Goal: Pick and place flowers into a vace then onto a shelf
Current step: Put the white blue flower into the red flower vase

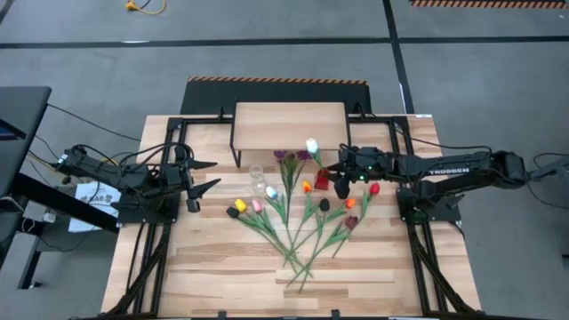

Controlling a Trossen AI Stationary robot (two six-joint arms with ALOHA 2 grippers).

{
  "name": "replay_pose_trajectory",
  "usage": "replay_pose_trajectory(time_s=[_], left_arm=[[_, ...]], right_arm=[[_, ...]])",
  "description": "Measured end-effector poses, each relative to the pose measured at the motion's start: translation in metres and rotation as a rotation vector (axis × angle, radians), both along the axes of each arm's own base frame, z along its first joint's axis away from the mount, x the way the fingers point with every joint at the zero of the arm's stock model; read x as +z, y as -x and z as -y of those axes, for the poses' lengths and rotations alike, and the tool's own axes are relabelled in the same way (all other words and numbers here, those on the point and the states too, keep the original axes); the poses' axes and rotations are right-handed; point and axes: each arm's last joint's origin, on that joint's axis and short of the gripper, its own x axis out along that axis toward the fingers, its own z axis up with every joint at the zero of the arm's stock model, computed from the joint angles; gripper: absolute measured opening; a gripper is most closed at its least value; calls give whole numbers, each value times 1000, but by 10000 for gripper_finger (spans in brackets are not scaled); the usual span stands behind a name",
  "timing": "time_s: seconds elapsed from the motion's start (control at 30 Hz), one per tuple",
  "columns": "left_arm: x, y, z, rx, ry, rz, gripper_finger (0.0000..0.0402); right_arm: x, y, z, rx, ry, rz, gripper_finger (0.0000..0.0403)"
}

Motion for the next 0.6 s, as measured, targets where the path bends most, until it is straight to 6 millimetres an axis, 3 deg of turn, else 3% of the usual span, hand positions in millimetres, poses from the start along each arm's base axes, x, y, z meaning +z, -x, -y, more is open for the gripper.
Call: replay_pose_trajectory(time_s=[0.4, 0.6], left_arm=[[0, 0, 0, -1, 17, 4, 205], [0, 0, 0, -1, 19, 5, 205]], right_arm=[[0, -9, -41, 92, -78, 55, 136], [-5, -30, -67, 87, -110, 181, 132]])
